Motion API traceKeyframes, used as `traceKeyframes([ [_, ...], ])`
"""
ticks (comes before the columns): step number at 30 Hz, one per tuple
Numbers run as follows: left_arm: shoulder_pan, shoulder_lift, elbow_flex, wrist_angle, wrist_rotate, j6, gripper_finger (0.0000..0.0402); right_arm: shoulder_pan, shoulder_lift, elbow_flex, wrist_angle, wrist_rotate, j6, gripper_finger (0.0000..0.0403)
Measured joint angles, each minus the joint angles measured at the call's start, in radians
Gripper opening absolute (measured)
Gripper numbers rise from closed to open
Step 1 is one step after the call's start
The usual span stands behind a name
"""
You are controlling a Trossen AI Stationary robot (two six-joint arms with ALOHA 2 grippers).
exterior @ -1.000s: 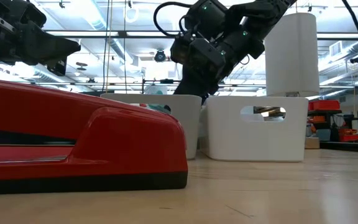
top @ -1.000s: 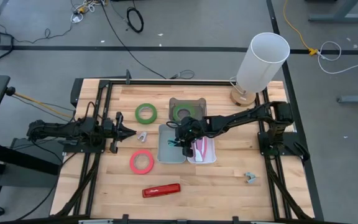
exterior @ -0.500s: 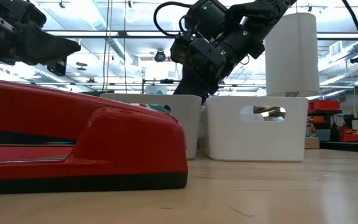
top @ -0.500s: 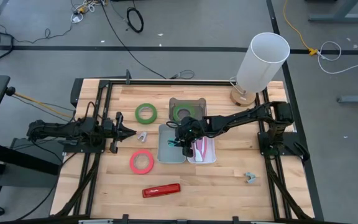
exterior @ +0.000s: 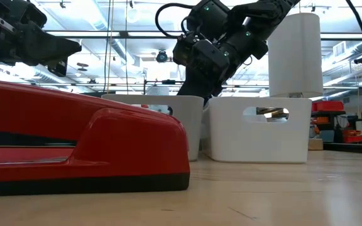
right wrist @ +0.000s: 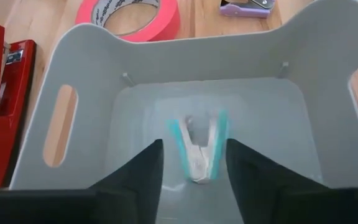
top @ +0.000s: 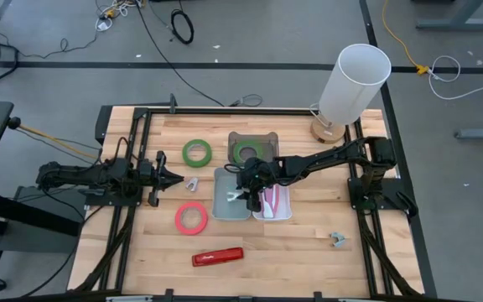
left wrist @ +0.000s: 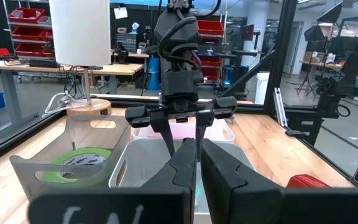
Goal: Pick and place Stapler, Stapler remover, tape
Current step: Put the light blue staple remover in the gray bin, then put the blue staple remover in the gray bin
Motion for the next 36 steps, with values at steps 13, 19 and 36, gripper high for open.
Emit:
traceKeyframes([
  [13,0.000,0.000,0.000,0.000,0.000,0.000,0.0028,0.000,0.000,0.000,0.002,0.000,0.021,0.0249],
  [19,0.000,0.000,0.000,0.000,0.000,0.000,0.0028,0.000,0.000,0.000,0.002,-0.007,0.020,0.0248],
  [36,0.000,0.000,0.000,0.000,0.000,0.000,0.0028,0.020,-0.203,-0.002,-0.083,-0.009,0.021,0.0242],
])
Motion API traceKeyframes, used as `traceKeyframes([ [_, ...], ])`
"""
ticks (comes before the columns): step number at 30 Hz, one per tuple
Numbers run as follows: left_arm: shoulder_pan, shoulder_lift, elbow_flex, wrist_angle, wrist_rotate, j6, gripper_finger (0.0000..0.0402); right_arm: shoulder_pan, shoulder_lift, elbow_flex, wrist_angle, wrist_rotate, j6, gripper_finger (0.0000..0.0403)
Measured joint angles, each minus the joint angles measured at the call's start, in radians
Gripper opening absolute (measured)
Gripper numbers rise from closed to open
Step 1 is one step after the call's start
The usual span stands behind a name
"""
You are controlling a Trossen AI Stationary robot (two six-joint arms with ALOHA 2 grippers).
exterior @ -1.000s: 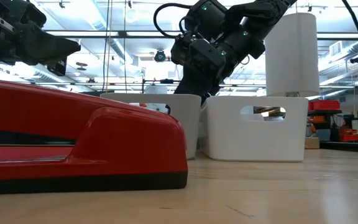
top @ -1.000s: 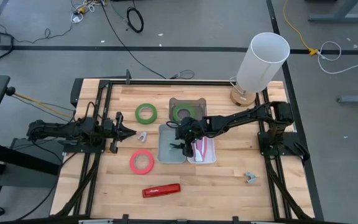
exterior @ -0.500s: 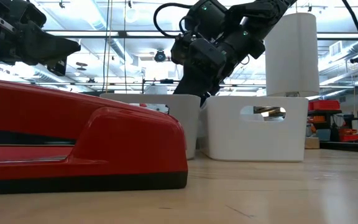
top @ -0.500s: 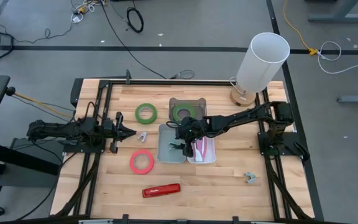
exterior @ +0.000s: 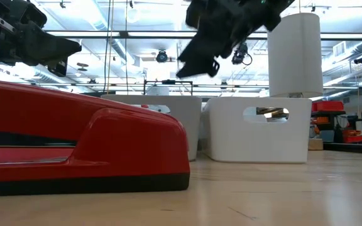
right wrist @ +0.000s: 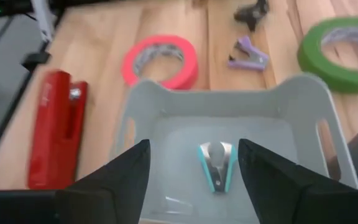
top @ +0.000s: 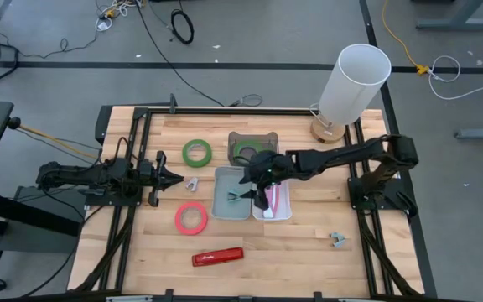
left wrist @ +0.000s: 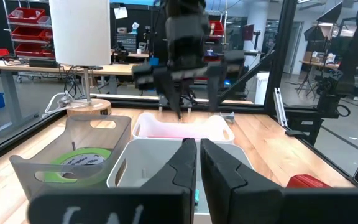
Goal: Pick and place Stapler, Stapler remover, tape
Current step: Put the blue staple remover in the gray bin
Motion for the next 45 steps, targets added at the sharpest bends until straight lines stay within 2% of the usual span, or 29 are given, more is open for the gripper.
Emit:
traceKeyframes([
  [7,0.000,0.000,0.000,0.000,0.000,0.000,0.0028,0.040,-0.094,0.000,-0.050,0.000,0.000,0.0242],
  [13,0.000,0.000,0.000,0.000,0.000,0.000,0.0028,0.117,-0.157,0.000,-0.154,0.000,-0.003,0.0242],
  [27,0.000,0.000,0.000,0.000,0.000,0.000,0.0028,0.314,-0.171,0.000,-0.430,-0.001,0.042,0.0242],
  [38,0.000,0.000,0.000,0.000,0.000,0.000,0.0028,0.347,-0.196,-0.005,-0.761,0.001,0.058,0.0242],
  [45,0.000,0.000,0.000,0.000,0.000,0.000,0.0028,0.360,-0.284,-0.117,-0.852,0.001,0.113,0.0242],
])
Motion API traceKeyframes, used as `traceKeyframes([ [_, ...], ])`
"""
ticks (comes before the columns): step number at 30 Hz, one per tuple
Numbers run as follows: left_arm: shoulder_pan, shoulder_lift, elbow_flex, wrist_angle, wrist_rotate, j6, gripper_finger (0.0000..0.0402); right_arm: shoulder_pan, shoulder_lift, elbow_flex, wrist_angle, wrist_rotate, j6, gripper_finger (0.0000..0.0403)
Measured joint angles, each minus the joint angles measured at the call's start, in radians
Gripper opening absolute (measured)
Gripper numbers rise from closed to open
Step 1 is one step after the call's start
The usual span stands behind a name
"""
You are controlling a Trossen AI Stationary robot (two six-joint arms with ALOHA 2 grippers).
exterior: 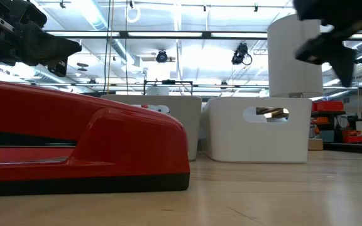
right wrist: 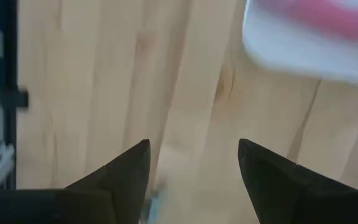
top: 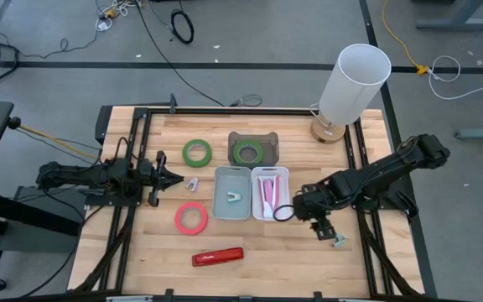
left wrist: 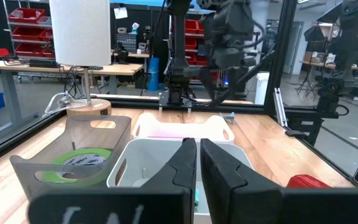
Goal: Pick and place Stapler, Stapler remover, tape
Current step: Put the blue staple remover in the gray bin
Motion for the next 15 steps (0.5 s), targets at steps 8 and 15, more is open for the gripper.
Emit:
traceKeyframes([
  [8,0.000,0.000,0.000,0.000,0.000,0.000,0.0028,0.046,-0.083,-0.148,-0.053,-0.005,0.052,0.0242],
  [15,0.000,0.000,0.000,0.000,0.000,0.000,0.0028,0.075,-0.086,-0.256,-0.080,-0.083,0.050,0.0242],
])
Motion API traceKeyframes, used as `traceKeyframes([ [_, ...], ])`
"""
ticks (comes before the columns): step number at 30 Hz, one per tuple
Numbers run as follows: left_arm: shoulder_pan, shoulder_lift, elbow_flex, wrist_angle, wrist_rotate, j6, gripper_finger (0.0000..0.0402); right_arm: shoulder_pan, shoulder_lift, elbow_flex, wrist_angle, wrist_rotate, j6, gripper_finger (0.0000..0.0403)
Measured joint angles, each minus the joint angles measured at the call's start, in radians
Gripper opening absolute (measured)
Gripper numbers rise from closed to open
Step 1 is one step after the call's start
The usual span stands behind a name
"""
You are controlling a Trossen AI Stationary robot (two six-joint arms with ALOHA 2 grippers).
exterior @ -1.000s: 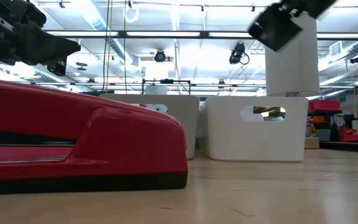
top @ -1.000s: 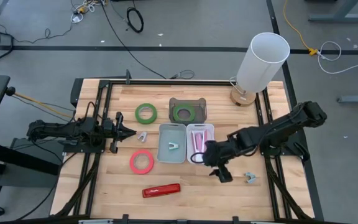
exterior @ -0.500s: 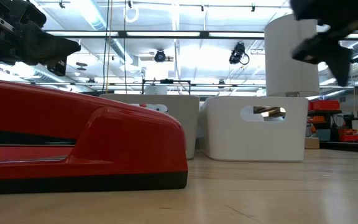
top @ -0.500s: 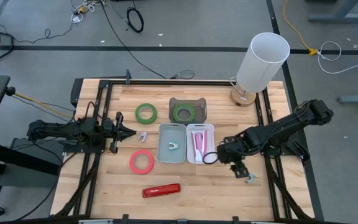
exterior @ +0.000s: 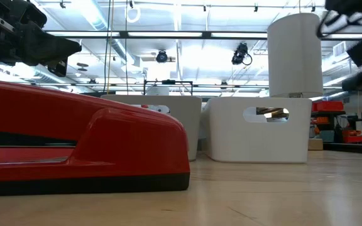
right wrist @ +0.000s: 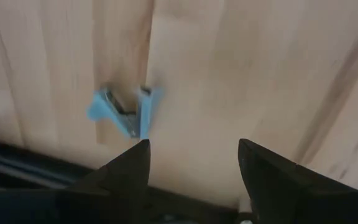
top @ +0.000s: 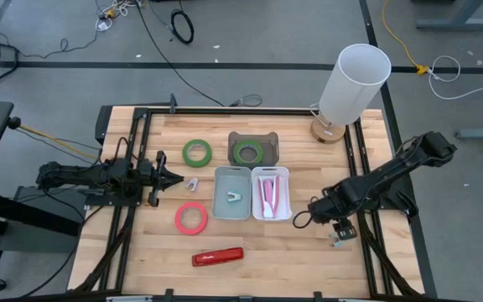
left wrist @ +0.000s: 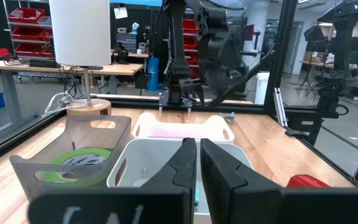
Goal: Pick and place Stapler, Stapler remover, tape
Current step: Put the blue staple remover in the gray bin
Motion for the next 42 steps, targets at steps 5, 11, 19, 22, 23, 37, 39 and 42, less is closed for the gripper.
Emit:
traceKeyframes([
  [5,0.000,0.000,0.000,0.000,0.000,0.000,0.0028,0.026,0.000,-0.040,0.003,-0.026,0.000,0.0242],
  [11,0.000,0.000,0.000,0.000,0.000,0.000,0.0028,0.067,0.001,-0.075,0.060,-0.036,-0.004,0.0241],
  [19,0.000,0.000,0.000,0.000,0.000,0.000,0.0028,0.118,0.001,-0.100,0.172,-0.051,-0.008,0.0226],
  [22,0.000,0.000,0.000,0.000,0.000,0.000,0.0028,0.124,0.002,-0.118,0.213,-0.051,-0.003,0.0215],
  [23,0.000,0.000,0.000,0.000,0.000,0.000,0.0028,0.125,0.003,-0.123,0.225,-0.051,-0.002,0.0211],
  [37,0.000,0.000,0.000,0.000,0.000,0.000,0.0028,0.125,0.045,-0.145,0.273,-0.050,-0.011,0.0152],
  [39,0.000,0.000,0.000,0.000,0.000,0.000,0.0028,0.125,0.045,-0.145,0.274,-0.050,-0.008,0.0141],
  [42,0.000,0.000,0.000,0.000,0.000,0.000,0.0028,0.125,0.045,-0.145,0.274,-0.050,-0.008,0.0124],
])
